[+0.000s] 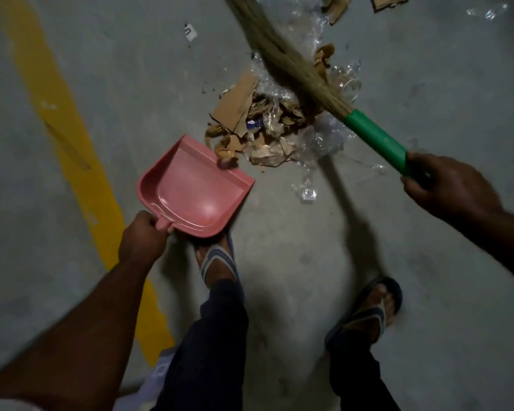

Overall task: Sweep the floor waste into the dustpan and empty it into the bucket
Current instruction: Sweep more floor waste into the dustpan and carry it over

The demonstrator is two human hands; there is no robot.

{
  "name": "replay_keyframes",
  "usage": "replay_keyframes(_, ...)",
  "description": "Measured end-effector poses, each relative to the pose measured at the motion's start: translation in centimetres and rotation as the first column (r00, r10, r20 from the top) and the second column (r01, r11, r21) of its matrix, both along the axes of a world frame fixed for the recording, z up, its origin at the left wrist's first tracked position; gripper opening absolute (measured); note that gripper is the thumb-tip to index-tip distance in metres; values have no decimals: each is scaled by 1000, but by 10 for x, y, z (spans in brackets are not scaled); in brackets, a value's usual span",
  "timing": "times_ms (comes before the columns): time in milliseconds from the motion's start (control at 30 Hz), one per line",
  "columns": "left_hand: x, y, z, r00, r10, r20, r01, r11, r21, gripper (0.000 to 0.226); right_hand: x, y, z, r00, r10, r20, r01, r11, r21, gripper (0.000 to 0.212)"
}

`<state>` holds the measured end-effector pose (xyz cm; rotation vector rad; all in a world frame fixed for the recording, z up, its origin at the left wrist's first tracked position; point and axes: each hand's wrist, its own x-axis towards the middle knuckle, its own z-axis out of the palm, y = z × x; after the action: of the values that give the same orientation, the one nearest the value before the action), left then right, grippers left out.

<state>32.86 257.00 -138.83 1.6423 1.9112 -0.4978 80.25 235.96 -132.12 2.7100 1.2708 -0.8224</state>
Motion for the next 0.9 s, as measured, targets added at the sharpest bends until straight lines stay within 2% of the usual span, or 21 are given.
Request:
replay_keyframes(133, 4, 11, -5, 999, -32, -11, 32, 999, -6, 36, -13, -17, -14, 997, 69, -21, -71, 995, -69, 50)
replay_keyframes(367, 19, 23, -22, 997, -76, 26, 76, 997, -2, 32, -79, -79, -26, 970, 178, -163, -175, 984, 35, 54)
replay_keyframes(467, 19, 23, -25, 997, -78, 24, 78, 997, -2, 32, -93, -94, -27, 976, 136, -171, -127, 990, 62, 57)
replay_keyframes(667, 16, 25, -29, 998, -68, 4, 68, 997, -20, 46, -78, -83, -22, 995, -71, -75, 79, 990, 113, 55)
replay_keyframes(767, 14, 29, -31, 984, -179, -25, 178, 983, -40, 41, -58, -62, -26, 998, -48, -44, 50, 998, 44, 54)
replay_keyframes(833, 16, 31, -32, 966, -253, -43, 251, 967, -46, 34, -51, -54, -32, 998, -10, -68, 7, 999, -35, 53)
replay_keyframes(900, 19, 32, -32, 957, -289, -41, 288, 957, -26, 29, -57, -53, -37, 994, -1, -109, -4, 999, -46, 53)
